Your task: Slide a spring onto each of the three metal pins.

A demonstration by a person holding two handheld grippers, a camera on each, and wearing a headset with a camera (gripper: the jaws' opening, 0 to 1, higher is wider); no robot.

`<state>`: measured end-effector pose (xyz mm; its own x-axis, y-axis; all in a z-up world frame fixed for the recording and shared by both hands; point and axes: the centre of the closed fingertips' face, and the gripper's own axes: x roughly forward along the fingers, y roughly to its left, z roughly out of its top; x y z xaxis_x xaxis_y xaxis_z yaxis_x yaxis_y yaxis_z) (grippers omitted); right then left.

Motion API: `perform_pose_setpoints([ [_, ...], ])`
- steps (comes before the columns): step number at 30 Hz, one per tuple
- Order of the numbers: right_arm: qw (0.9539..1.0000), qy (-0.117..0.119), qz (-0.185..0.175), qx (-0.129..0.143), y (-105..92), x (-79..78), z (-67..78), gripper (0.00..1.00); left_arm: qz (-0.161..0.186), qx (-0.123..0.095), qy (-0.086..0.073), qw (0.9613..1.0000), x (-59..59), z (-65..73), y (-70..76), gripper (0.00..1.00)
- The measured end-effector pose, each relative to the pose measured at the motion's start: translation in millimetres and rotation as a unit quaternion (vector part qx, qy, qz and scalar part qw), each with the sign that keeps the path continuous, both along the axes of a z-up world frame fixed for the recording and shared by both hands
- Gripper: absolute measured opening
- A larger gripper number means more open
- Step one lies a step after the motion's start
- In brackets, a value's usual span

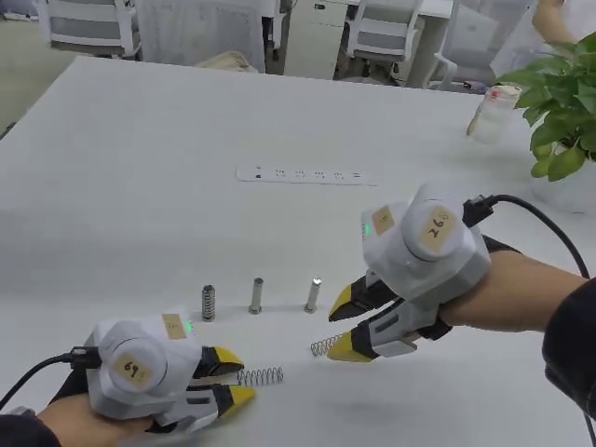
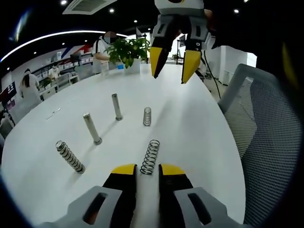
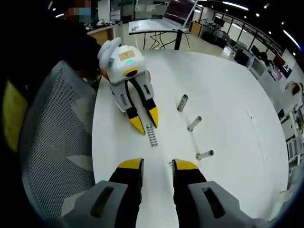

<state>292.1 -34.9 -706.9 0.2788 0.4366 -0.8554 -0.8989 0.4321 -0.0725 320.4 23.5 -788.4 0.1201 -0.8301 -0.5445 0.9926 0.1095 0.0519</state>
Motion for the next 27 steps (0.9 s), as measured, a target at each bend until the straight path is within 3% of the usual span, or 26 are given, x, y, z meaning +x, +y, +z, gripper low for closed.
perform_pose_setpoints([
  [15,0.9999,0.008,0.009,0.0,5.4,-0.8,-8.7,0.22,-0.002,0.002,-0.007,1.0,1.9,-0.3,-0.1,0.03],
  [21,0.9999,0.008,0.015,0.0,9.1,-0.6,-9.5,0.22,-0.004,-0.009,-0.004,0.9999,-1.8,8.3,-0.1,0.03],
  [27,0.9997,0.008,0.02,0.008,13.0,-0.6,-10.4,0.22,-0.002,-0.029,-0.002,0.9996,-7.5,25.4,1.5,0.03],
])
